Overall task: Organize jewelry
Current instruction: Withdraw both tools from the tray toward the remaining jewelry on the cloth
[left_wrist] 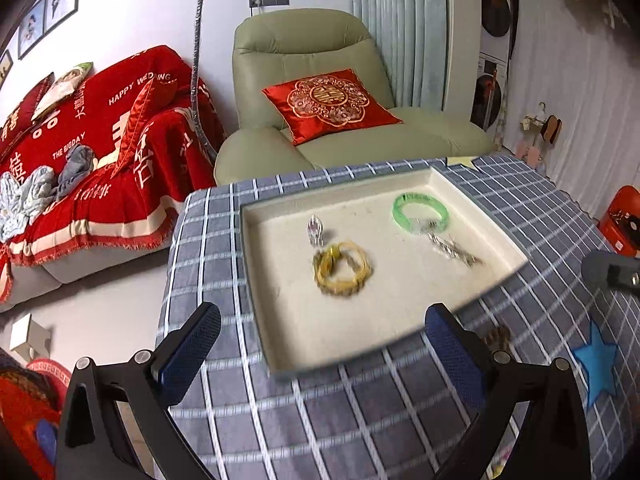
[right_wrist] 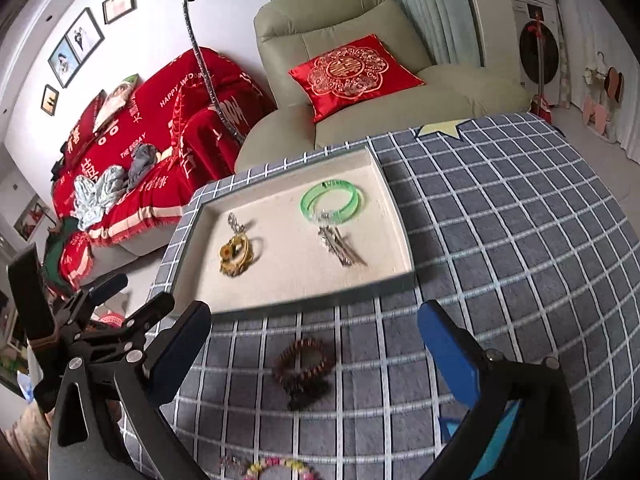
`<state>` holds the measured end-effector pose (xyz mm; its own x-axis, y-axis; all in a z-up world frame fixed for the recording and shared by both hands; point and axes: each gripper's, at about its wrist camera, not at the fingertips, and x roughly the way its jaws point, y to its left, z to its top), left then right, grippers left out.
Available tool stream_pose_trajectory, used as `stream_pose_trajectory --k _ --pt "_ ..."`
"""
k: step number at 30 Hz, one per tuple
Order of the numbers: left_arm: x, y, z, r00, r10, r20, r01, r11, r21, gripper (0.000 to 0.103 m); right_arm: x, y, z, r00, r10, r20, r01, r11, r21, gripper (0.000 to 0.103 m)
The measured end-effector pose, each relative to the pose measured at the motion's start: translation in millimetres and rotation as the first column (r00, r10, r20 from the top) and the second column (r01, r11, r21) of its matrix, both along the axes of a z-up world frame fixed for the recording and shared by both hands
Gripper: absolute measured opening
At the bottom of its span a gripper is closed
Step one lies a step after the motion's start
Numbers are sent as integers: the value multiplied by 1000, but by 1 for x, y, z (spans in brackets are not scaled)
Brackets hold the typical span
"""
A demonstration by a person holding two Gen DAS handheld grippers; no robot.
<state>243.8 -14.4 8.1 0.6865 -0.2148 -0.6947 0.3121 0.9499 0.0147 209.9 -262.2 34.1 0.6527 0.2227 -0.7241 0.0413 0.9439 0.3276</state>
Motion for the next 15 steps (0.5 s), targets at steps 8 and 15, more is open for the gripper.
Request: stream_pose_trajectory --k 8,15 --pt "-54 10 -19 994 -82 -76 80 996 -29 103 -25 3 -27 996 22 -84 -22 1000 -10 103" --pt "-96 2 -38 984 -145 -107 145 989 -12 103 -38 12 -49 988 47 -148 -52 998 -26 103"
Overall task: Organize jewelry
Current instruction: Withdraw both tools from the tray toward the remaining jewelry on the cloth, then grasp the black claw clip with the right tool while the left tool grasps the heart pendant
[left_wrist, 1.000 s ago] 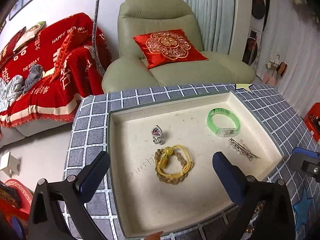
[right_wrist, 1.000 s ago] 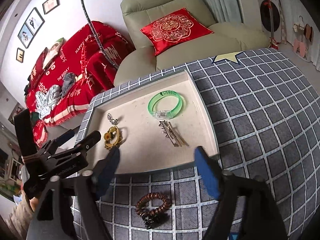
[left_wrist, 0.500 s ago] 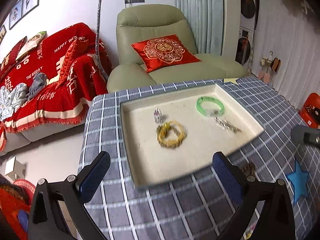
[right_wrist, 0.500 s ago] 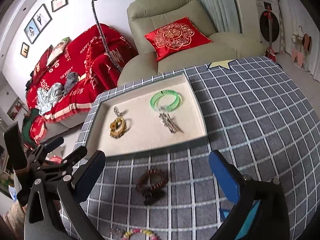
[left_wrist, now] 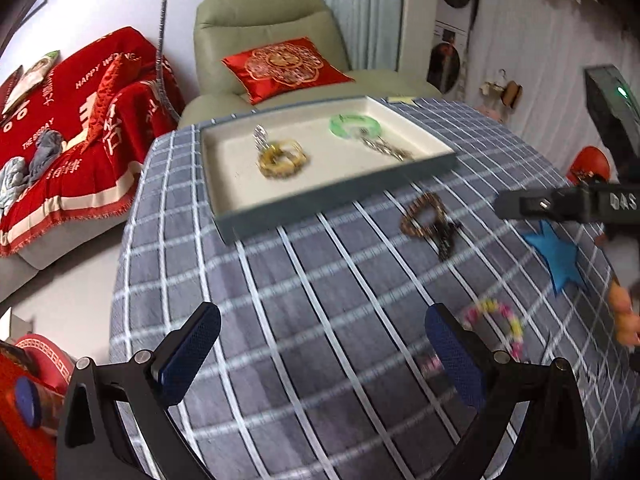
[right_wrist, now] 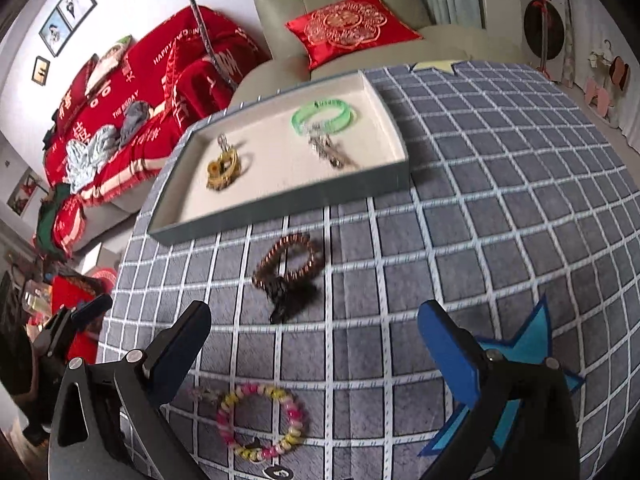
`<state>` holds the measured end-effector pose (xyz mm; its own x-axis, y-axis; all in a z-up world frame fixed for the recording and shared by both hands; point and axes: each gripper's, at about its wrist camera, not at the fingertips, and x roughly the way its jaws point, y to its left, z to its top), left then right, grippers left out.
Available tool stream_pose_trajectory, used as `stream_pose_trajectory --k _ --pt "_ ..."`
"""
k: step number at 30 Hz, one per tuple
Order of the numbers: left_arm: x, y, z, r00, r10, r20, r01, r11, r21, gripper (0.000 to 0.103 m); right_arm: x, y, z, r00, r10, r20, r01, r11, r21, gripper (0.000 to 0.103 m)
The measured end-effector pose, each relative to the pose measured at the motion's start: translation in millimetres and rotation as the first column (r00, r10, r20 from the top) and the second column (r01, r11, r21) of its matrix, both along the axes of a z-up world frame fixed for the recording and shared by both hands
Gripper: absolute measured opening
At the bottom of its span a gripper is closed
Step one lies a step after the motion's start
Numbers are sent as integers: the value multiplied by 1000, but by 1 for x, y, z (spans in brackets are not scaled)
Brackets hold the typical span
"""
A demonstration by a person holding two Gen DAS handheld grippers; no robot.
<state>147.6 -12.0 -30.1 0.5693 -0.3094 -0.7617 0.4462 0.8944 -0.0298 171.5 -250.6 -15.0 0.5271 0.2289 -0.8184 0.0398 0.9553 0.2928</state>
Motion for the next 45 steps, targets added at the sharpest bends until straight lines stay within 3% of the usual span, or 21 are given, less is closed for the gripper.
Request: stream_pose_trajectory --k 19,27,31,36,39,42,43,45 --pt "-24 -12 -24 993 -110 -36 111 993 31 103 2 29 -21 996 79 -51 -85 990 -114 102" --pt "-21 -22 -33 989 -140 -47 142 989 43 103 11 38 -29 992 110 -64 -119 981 -151 93" --pt "-17 -26 -38 988 -144 -62 147 988 47 102 18 47 -33 990 128 -62 -137 975 -177 77" --pt "-15 -31 -36 986 -158 -54 160 986 38 93 25 55 -35 989 138 -51 -146 965 -219 69" --pt "-15 -36 -35 983 -177 -47 178 983 35 85 25 58 -34 988 145 -45 -151 960 -237 50" --pt "-15 -41 -33 980 -191 -56 193 981 30 85 25 57 -33 990 137 -41 -143 960 -241 30" --pt "-15 -43 -33 979 -195 -57 197 980 29 85 24 56 -33 991 131 -41 -137 962 -234 25" --pt "-15 -46 -32 978 -204 -51 206 978 31 72 23 51 -32 993 113 -42 -119 969 -216 24"
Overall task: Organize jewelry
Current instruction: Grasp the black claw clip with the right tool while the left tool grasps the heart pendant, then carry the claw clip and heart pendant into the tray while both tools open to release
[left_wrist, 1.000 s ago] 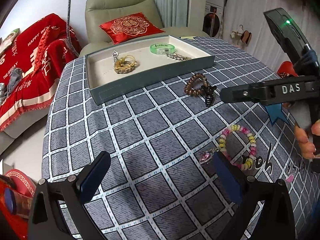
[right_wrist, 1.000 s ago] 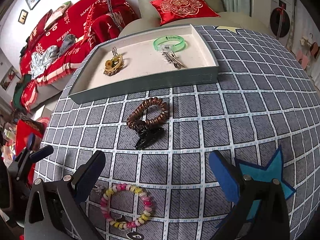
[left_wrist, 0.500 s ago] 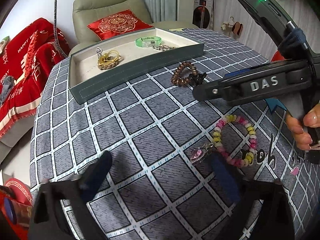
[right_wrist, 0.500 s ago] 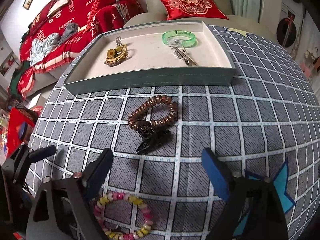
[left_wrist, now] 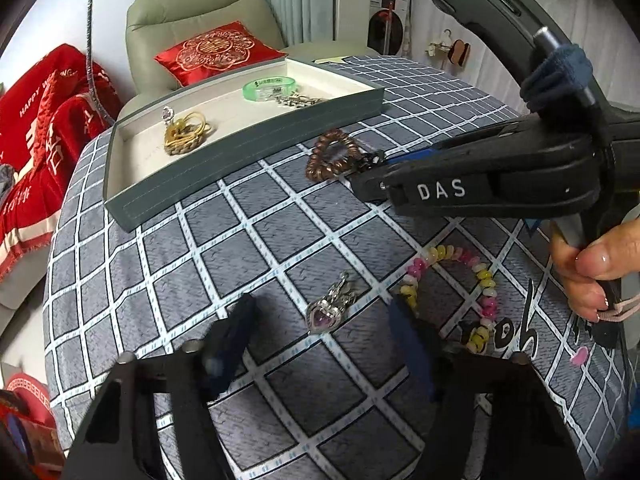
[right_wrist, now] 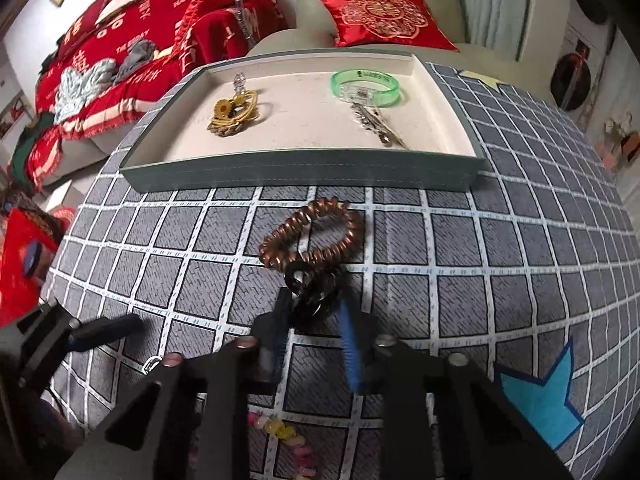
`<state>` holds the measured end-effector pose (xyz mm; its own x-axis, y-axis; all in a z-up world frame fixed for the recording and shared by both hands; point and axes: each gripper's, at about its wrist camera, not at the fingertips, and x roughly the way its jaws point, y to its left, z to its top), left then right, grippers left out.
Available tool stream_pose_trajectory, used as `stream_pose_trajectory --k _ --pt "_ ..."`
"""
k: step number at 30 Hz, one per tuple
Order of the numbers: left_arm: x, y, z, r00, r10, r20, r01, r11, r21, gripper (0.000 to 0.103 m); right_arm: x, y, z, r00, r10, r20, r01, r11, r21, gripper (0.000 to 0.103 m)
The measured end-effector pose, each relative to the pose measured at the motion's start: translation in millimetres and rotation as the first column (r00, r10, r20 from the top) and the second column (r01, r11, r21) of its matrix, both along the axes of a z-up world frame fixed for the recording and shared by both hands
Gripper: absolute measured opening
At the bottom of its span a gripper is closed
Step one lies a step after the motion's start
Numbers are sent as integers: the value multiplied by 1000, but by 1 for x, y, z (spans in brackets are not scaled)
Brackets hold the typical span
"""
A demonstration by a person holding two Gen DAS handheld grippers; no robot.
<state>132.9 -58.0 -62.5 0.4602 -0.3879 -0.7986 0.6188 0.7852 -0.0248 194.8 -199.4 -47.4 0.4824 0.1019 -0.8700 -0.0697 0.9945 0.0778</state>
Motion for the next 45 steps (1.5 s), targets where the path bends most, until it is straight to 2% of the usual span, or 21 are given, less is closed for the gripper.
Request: stream_pose_trajectory --k 1,3,4,5,9,22,36,45 --pt "0 -2 0 1000 -6 -4 6 1000 -2 69 -1 -3 0 1000 -10 -2 10 1000 12 23" --pt "2 -4 1 1000 -15 -10 15 1000 -5 53 -2 -9 0 1000 -21 -5 21 999 28 23" --pt "2 -5 2 1000 -18 -12 18 1000 -7 49 -4 -11 1 1000 -26 -6 26 999 35 23" --pt "3 -6 2 1000 -20 -14 20 1000 -8 42 -5 -14 2 1000 -30 -5 30 999 39 23" --pt "4 -4 3 1000 -16 -25 15 999 -30 34 -10 -18 5 999 -41 -2 41 998 55 23" --pt "11 20 11 994 69 -82 -79 990 -120 34 -21 -24 15 999 -42 1 42 993 110 23" --pt "27 40 27 983 145 -111 -163 971 -173 34 -26 -33 28 999 -52 7 51 987 155 23" --pt "54 53 54 978 196 -71 -207 953 -220 34 -11 -43 56 997 -61 53 51 986 158 23"
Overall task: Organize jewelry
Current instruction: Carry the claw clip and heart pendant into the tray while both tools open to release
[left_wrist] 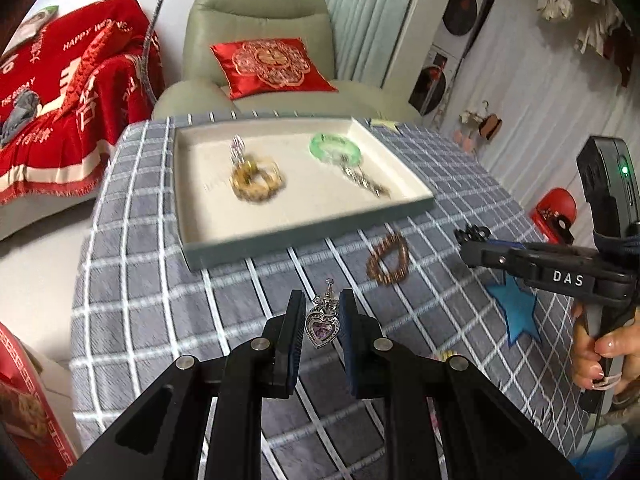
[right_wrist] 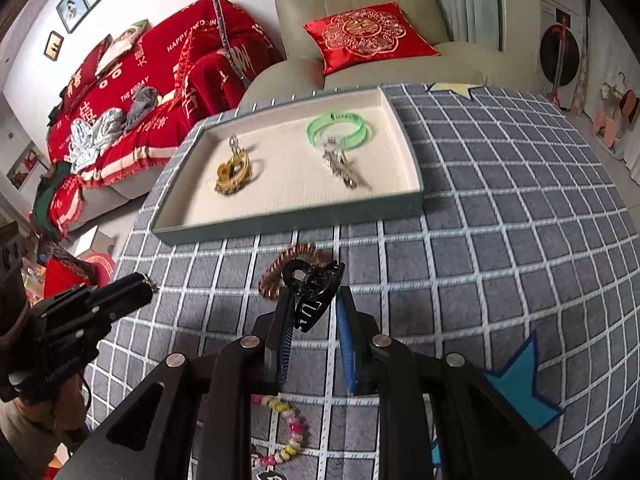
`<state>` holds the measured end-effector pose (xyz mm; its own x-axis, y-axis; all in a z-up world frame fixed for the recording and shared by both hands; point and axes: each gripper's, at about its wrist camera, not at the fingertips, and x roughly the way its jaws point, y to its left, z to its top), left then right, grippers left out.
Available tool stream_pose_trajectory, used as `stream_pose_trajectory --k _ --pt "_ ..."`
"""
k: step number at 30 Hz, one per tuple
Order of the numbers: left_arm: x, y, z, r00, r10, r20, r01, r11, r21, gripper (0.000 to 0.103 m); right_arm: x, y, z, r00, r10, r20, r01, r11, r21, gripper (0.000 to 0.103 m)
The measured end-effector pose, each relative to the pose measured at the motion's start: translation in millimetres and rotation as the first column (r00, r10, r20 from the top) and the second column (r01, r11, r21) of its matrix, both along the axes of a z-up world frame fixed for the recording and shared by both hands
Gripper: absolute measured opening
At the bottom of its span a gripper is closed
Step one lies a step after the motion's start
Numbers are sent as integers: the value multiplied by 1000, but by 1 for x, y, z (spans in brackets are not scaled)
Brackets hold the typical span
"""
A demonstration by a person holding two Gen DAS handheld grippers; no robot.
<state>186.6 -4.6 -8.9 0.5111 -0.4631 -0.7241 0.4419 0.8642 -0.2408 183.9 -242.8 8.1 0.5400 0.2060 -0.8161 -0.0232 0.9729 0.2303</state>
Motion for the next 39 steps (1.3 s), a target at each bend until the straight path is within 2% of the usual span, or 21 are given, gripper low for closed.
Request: stream_pose_trajectory --k 10,14,17,23,31,39 --pt "56 0 32 997 52 63 -52 999 -4 34 50 -1 26 999 23 34 -22 999 -27 23" --pt "82 -3 33 996 76 54 -77 997 7 34 76 1 26 999 24 26 -24 1000 -4 23" --pt "102 -6 27 994 106 34 -107 994 13 34 94 4 20 1000 26 14 -26 1000 10 23" --pt "132 -16 0 987 160 -13 -158 985 73 33 128 15 -7 999 35 -27 -34 999 25 23" --pt "147 -22 -26 979 202 -28 -198 973 119 34 147 22 -41 997 39 -72 -37 999 33 23" --pt "152 -30 -35 977 212 -22 -206 966 156 34 156 17 -56 996 13 -87 -15 1000 -18 23"
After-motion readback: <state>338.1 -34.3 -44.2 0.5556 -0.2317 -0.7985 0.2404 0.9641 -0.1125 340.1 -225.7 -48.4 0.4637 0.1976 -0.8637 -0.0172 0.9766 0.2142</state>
